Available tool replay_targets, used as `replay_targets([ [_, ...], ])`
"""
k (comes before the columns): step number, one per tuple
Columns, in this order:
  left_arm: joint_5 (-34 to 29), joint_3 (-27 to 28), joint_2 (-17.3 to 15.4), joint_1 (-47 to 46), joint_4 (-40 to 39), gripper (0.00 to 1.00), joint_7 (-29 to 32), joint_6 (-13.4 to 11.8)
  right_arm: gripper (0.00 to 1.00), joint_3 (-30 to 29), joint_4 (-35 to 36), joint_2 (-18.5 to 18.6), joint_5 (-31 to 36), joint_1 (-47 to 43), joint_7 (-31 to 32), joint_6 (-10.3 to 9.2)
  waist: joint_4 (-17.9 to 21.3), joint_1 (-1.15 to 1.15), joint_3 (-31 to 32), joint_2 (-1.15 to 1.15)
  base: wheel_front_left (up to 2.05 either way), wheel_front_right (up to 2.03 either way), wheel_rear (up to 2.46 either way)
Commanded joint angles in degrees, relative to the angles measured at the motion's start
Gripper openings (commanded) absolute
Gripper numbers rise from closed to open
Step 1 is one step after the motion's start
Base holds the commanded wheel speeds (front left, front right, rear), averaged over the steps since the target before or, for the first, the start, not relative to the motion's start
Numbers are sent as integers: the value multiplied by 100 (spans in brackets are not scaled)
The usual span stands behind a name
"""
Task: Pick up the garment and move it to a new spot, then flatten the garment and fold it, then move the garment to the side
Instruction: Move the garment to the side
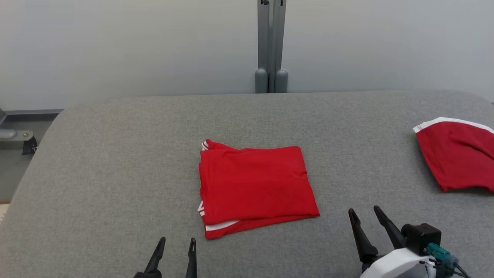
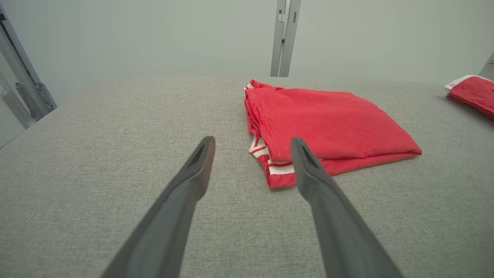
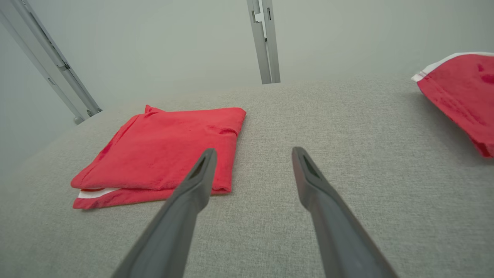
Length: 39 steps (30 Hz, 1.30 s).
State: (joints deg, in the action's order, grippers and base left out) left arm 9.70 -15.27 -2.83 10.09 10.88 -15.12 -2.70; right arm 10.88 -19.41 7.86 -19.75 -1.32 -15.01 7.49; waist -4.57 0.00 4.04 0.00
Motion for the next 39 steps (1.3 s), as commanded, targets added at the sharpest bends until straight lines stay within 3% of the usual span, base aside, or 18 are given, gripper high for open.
replay_targets([
  [1, -2, -31, -14, -130, -24, 100, 0, 4, 100, 57, -114, 44, -86, 174, -20, 1, -83, 0, -124, 0, 0, 0, 0],
  [9, 29, -226, -14, -306, 3, 100, 0, 8, 100, 696, -944, 320, -1229, 1174, 59, 1, -288, 0, -407, 0, 0, 0, 0],
  [19, 127, -515, -14, -687, -40, 100, 1, -31, 100, 1477, -1715, 906, -2894, 2540, 1219, 1, -654, 0, -950, 0, 0, 0, 0],
  [31, 282, -767, -13, -1020, -24, 100, 1, -145, 100, 2294, -2234, 1160, -3664, 3273, 1692, 1, -938, 0, -1385, 0, 0, 0, 0],
  [32, 291, -781, -13, -1036, -26, 100, 1, -150, 84, 2381, -2263, 1160, -3719, 3297, 1695, 1, -945, 0, -1406, 0, 0, 0, 0],
  [34, 301, -799, -13, -1064, -29, 100, 1, -164, 0, 2534, -2295, 1184, -3784, 3345, 1655, 1, -948, 0, -1438, 0, 0, 0, 0],
  [39, 308, -791, -13, -1116, -58, 100, 1, -198, 0, 2854, -2276, 1395, -3814, 3483, 1405, -1, -861, 0, -1493, 0, 0, 0, 0],
])
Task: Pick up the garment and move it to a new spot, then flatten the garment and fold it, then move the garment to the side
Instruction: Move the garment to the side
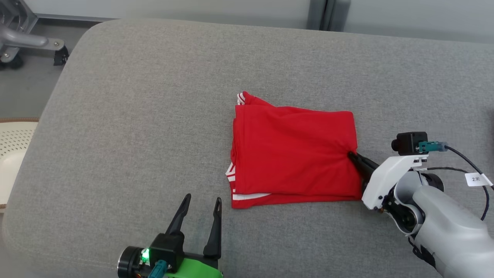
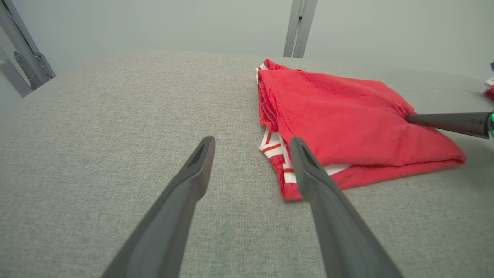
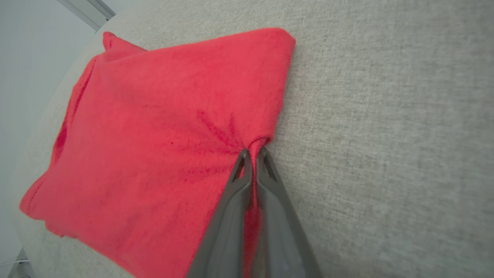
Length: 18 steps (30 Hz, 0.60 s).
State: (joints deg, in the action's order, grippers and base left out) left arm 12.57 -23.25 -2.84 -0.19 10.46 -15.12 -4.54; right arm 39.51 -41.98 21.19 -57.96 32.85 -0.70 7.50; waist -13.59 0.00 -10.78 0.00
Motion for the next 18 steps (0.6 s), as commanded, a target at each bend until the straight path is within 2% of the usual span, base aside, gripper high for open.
replay_targets([
  [1, 6, 24, -12, -82, -30, 100, 1, -17, 0, 49, -24, 126, -4, 91, -97, -5, 91, 0, -16, 0, 0, 0, 0],
  [6, -101, 113, -13, -66, -91, 100, 1, 16, 0, 311, -76, 462, 131, 329, -352, -6, 464, 0, -105, 0, 0, 0, 0],
  [11, -199, 194, -13, -185, -156, 100, 1, 80, 0, 508, -104, 823, 376, 702, -534, -6, 1110, 0, -364, 0, 0, 0, 0],
  [18, -451, 265, -15, -431, -116, 100, 1, 240, 0, 493, -107, 1428, 520, 1155, -721, -6, 1898, 0, -715, 0, 0, 0, 0],
])
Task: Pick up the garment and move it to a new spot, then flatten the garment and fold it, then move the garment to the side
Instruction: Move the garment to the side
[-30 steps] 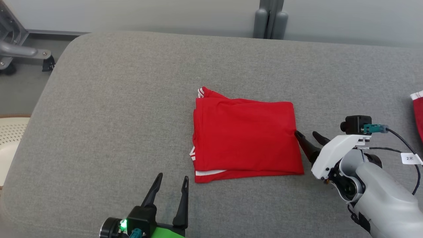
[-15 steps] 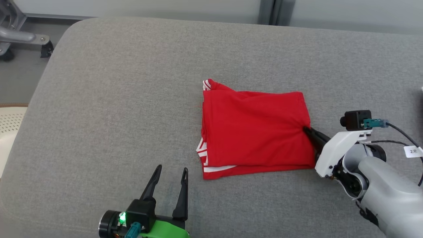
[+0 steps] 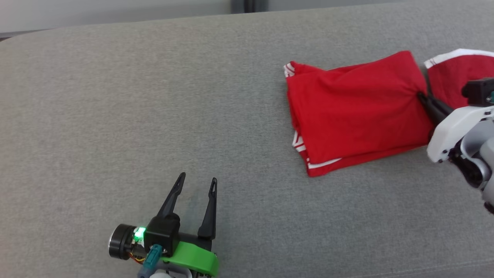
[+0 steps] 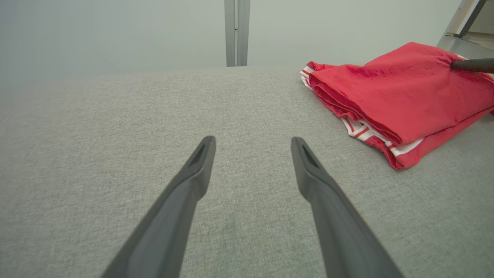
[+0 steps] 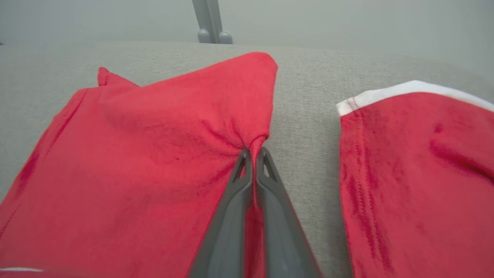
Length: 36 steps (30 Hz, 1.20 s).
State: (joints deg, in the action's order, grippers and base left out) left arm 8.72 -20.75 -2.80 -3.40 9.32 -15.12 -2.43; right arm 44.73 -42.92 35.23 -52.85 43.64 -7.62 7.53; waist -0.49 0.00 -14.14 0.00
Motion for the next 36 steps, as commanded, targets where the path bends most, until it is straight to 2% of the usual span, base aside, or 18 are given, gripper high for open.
replay_targets([
  [1, -104, 24, -20, -154, 10, 100, 1, 51, 0, -58, -20, 136, 14, 146, -47, -8, 678, 0, -435, 0, 0, 0, 0],
  [7, -289, 96, -21, -359, 27, 100, 1, 196, 0, -289, -137, 732, 77, 517, -126, -8, 955, 0, -733, 0, 0, 0, 0],
  [11, -398, 127, -22, -466, 13, 100, 1, 284, 0, -509, -293, 1179, 133, 768, -225, -8, 983, 0, -928, 0, 0, 0, 0],
  [14, -459, 151, -29, -518, 27, 100, 1, 340, 0, -652, -506, 1361, 198, 909, -268, -8, 959, 0, -1049, 0, 0, 0, 0],
  [16, -485, 162, -32, -547, 39, 100, 1, 375, 42, -719, -669, 1395, 311, 1020, -295, -8, 929, 0, -1101, 0, 0, 0, 0],
  [17, -491, 168, -32, -555, 42, 100, 1, 385, 100, -751, -761, 1380, 369, 1060, -312, -8, 913, 0, -1118, 0, 0, 0, 0],
  [21, -526, 197, -29, -580, 50, 100, 1, 380, 100, -973, -1211, 1193, 793, 1208, -571, -8, 822, 0, -1088, 0, 0, 0, 0],
  [25, -481, 207, -25, -502, 60, 100, 1, 342, 100, -1285, -1519, 718, 1321, 1094, -746, -8, 704, 0, -846, 0, 0, 0, 0],
  [29, -371, 202, -24, -340, 55, 100, 1, 287, 100, -1766, -1073, 179, 1705, 608, -757, -8, 603, 0, -470, 0, 0, 0, 0],
  [36, -84, 67, -22, -90, 49, 100, 1, 140, 100, -2583, 66, -819, 2187, -784, -759, -8, 389, 0, 259, 0, 0, 0, 0],
])
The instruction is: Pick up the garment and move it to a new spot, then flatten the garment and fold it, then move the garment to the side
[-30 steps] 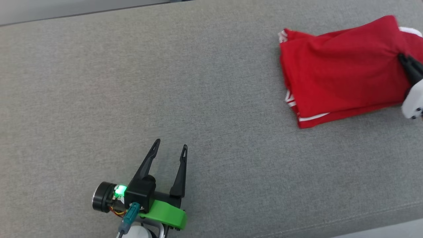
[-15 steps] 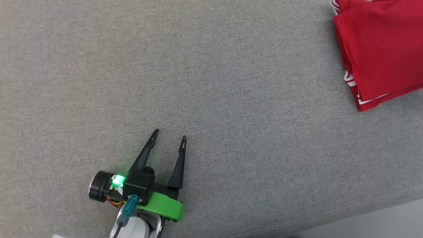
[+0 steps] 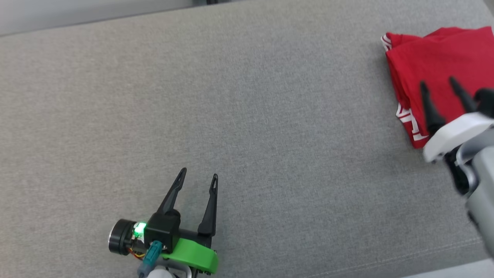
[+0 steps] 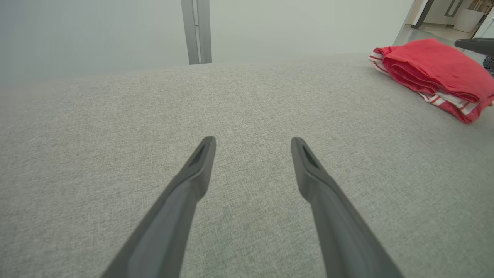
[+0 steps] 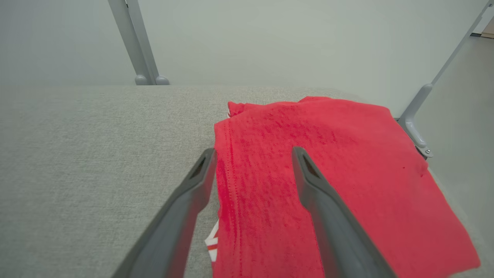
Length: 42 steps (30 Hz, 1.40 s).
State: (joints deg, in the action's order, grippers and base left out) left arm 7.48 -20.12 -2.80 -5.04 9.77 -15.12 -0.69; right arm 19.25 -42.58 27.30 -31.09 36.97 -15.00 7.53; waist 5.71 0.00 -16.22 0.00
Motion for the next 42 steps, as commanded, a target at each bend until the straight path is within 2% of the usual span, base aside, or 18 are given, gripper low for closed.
replay_targets([
  [1, 81, -1, -22, 104, -6, 100, 1, -56, 100, -126, 162, -144, 37, -286, -21, -8, -258, 0, 533, 0, 0, 0, 0],
  [12, 557, 268, -21, 578, -321, 100, 1, -473, 100, -1097, 1975, -1477, 896, -2475, -21, -6, -577, 0, 1418, 0, 0, 0, 0],
  [17, 485, 482, -20, 858, -506, 100, 1, -464, 100, -1301, 2791, -1834, 1330, -3300, -19, -7, -602, 0, 1685, 0, 0, 0, 0],
  [25, 450, 821, -20, 1341, -744, 100, 1, -426, 100, -1155, 3553, -1879, 1549, -4046, -19, -6, -564, 0, 2007, 0, 0, 0, 0],
  [42, 247, 876, -19, 1584, -618, 100, 1, -225, 100, -1202, 3614, -2017, 1605, -4296, -19, -6, -614, 0, 2213, 0, 0, 0, 0],
])
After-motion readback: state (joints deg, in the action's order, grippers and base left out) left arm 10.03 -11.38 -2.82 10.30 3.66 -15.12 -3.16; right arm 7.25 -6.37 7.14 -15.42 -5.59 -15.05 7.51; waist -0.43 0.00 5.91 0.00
